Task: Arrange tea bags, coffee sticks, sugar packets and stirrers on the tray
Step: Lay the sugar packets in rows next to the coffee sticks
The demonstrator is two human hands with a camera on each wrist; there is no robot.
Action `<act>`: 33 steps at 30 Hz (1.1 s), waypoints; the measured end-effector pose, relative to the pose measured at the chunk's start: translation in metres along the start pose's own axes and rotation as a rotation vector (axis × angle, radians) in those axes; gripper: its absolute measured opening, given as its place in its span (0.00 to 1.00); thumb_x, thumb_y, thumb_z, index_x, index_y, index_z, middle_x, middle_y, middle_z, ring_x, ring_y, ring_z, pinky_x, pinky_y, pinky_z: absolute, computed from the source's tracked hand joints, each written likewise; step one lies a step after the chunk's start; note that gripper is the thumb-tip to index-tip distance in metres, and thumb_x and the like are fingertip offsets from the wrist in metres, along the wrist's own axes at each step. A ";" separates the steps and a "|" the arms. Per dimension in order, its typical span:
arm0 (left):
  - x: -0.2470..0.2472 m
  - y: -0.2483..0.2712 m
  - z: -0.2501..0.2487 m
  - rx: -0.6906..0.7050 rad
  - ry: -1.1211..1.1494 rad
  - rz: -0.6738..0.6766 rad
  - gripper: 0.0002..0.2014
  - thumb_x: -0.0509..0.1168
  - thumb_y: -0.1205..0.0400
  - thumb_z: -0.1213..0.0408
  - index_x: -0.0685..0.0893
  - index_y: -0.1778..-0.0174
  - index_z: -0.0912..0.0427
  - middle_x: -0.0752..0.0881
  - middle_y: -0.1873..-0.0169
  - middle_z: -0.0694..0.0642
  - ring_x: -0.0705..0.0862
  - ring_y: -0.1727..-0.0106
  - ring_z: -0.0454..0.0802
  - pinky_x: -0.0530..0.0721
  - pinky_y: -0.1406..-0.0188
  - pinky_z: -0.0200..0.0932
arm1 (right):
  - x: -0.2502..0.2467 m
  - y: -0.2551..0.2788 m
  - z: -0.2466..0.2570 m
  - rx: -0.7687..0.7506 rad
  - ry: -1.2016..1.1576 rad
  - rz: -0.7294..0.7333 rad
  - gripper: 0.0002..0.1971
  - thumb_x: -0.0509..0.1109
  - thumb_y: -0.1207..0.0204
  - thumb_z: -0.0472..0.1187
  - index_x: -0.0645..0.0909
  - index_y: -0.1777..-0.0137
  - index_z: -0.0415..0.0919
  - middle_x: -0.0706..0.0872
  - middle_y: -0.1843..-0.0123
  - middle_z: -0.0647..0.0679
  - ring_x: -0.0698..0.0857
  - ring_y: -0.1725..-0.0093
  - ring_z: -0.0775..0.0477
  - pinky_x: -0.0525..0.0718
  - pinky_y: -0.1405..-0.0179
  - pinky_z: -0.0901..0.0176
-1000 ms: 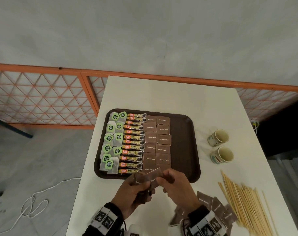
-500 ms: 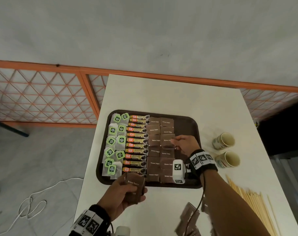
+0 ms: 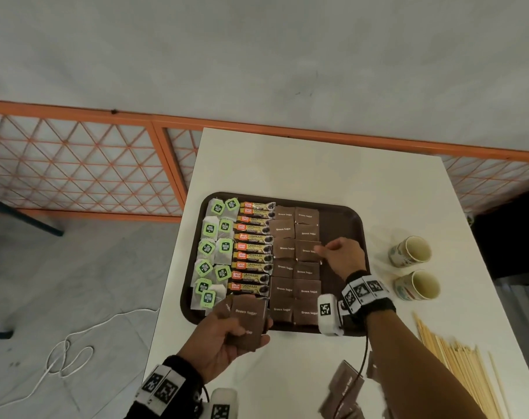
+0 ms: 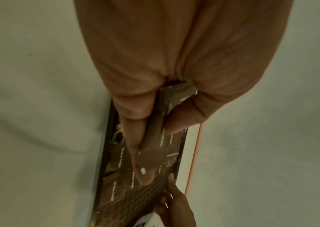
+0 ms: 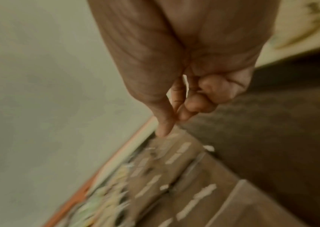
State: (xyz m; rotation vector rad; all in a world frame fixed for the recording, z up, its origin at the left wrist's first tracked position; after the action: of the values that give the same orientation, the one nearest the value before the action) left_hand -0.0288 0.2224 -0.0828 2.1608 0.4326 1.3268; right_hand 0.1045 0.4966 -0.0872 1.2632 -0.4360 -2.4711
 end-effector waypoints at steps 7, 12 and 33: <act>0.024 -0.006 -0.004 0.066 -0.111 0.058 0.21 0.55 0.21 0.88 0.79 0.36 0.69 0.86 0.42 0.75 0.88 0.48 0.73 0.88 0.48 0.65 | 0.041 0.142 0.072 -0.464 0.051 0.525 0.09 0.71 0.22 0.55 0.86 0.53 0.51 0.89 0.58 0.54 0.87 0.62 0.60 0.84 0.61 0.69; 0.039 -0.005 0.006 0.076 -0.170 0.072 0.20 0.57 0.19 0.84 0.78 0.32 0.67 0.83 0.38 0.77 0.84 0.42 0.76 0.89 0.47 0.65 | 0.034 0.152 0.060 -0.491 -0.041 0.454 0.06 0.75 0.24 0.48 0.86 0.62 0.54 0.87 0.67 0.51 0.84 0.68 0.58 0.87 0.60 0.57; 0.010 0.000 0.014 0.114 -0.303 -0.185 0.16 0.59 0.15 0.80 0.90 0.58 0.60 0.89 0.55 0.68 0.88 0.51 0.67 0.89 0.54 0.59 | 0.024 0.102 0.019 -0.147 -0.333 0.217 0.04 0.74 0.22 0.40 0.88 0.58 0.44 0.89 0.66 0.50 0.82 0.69 0.58 0.82 0.64 0.63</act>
State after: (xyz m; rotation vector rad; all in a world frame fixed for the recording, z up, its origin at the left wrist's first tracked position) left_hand -0.0114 0.2241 -0.0807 2.3031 0.5803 0.8764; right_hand 0.0914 0.3966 -0.0520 0.7081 -0.4363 -2.4751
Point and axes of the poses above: each hand's wrist, its own y-axis away from the middle knuckle, its own x-axis out of the palm, z = x × y, the point moved 10 cm from there along -y, towards the middle knuckle
